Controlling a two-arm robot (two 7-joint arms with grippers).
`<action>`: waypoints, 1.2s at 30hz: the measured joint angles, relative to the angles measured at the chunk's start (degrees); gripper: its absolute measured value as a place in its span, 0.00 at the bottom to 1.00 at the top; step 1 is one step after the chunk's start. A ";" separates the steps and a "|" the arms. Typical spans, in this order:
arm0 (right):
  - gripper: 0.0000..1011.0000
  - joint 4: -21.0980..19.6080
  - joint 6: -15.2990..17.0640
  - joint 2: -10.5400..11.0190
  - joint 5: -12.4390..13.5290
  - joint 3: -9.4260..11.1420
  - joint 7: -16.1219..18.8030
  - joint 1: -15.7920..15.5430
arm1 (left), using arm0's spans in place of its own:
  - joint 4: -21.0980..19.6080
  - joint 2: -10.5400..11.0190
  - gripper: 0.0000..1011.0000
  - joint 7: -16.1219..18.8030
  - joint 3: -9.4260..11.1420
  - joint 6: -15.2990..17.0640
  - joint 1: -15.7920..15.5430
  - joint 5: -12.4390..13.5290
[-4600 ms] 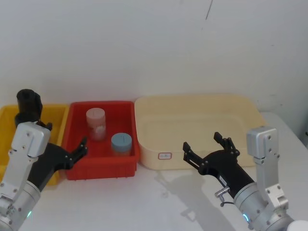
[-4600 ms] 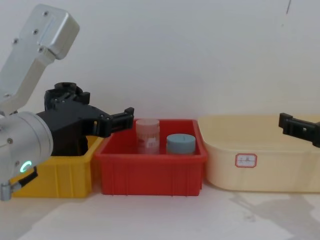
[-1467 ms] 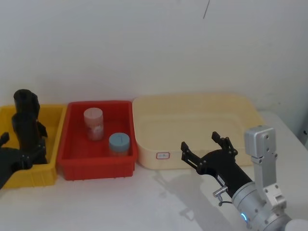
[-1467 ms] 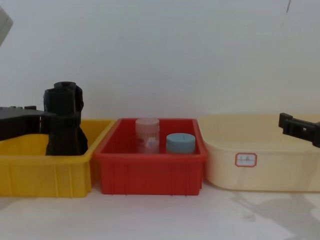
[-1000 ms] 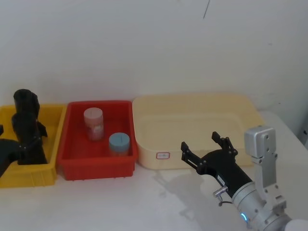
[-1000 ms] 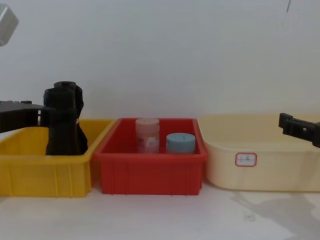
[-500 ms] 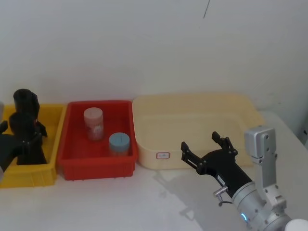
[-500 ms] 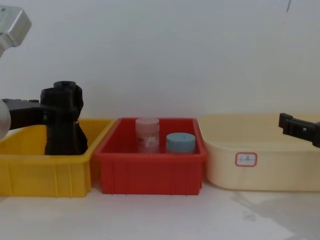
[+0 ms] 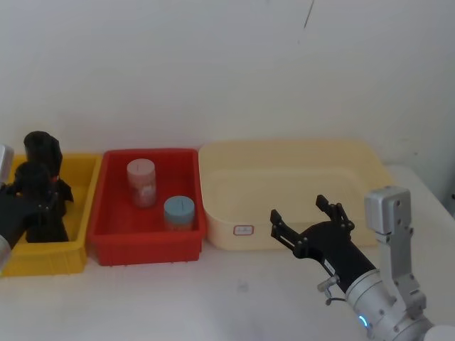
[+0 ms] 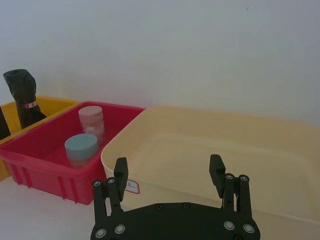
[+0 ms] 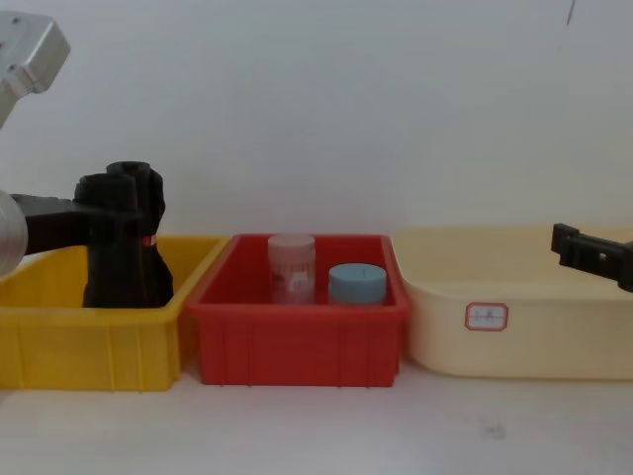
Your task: Pick up the garbage bag with the one hand and transfer it to the other hand.
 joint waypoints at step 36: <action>0.99 0.00 0.00 0.00 0.00 0.00 0.00 0.00 | -6.16 1.95 0.39 -8.58 -1.90 1.80 -7.15 -2.01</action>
